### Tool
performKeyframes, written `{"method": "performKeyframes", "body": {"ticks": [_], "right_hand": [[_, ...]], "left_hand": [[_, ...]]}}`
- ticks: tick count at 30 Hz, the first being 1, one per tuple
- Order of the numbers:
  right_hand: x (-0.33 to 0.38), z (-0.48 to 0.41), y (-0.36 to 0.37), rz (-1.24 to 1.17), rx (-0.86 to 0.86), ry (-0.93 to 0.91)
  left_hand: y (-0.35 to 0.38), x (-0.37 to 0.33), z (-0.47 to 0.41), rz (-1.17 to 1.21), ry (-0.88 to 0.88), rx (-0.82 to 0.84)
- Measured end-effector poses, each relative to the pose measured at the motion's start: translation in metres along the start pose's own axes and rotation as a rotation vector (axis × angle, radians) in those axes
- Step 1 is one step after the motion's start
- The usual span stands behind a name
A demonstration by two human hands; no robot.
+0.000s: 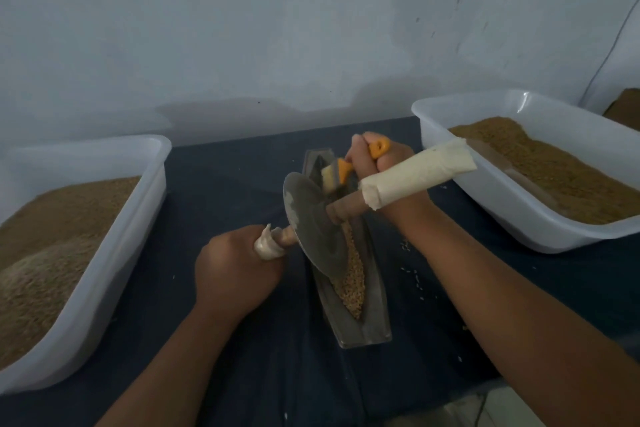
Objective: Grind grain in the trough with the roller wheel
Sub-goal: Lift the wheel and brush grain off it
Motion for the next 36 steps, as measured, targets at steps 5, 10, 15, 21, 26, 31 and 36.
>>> {"method": "performKeyframes", "body": {"ticks": [5,10,15,21,26,31,36], "right_hand": [[-0.010,0.005,0.042,0.096,0.440,-0.027],[-0.017,0.032,-0.035,0.128,-0.182,-0.182],[-0.063,0.074,-0.077,-0.427,-0.445,0.146],[-0.046,0.090,-0.089,-0.656,-0.388,0.195],[-0.002,0.077,-0.048,-0.558,-0.024,0.109],[0.021,0.063,-0.024,-0.177,0.009,-0.066],[0.021,0.053,-0.054,-0.300,-0.161,-0.055]], "left_hand": [[0.001,0.002,-0.002,-0.023,0.012,-0.030],[0.005,0.004,-0.006,0.011,-0.025,-0.011],[0.008,0.004,-0.005,0.059,-0.084,0.008],[0.004,0.004,-0.003,0.105,-0.141,-0.009],[0.003,0.009,-0.005,0.095,-0.172,-0.019],[0.003,0.009,-0.006,0.076,-0.157,-0.018],[0.003,0.011,-0.009,0.075,-0.162,-0.021]]}}
Point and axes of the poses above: each hand's wrist, its own z-axis away from the middle knuckle, its own y-axis out of the palm, x = y × z, the point moved 9 cm from there along -z, towards the middle knuckle, and after that the axes turned 13 degrees about -y, right-handed, at the moved point
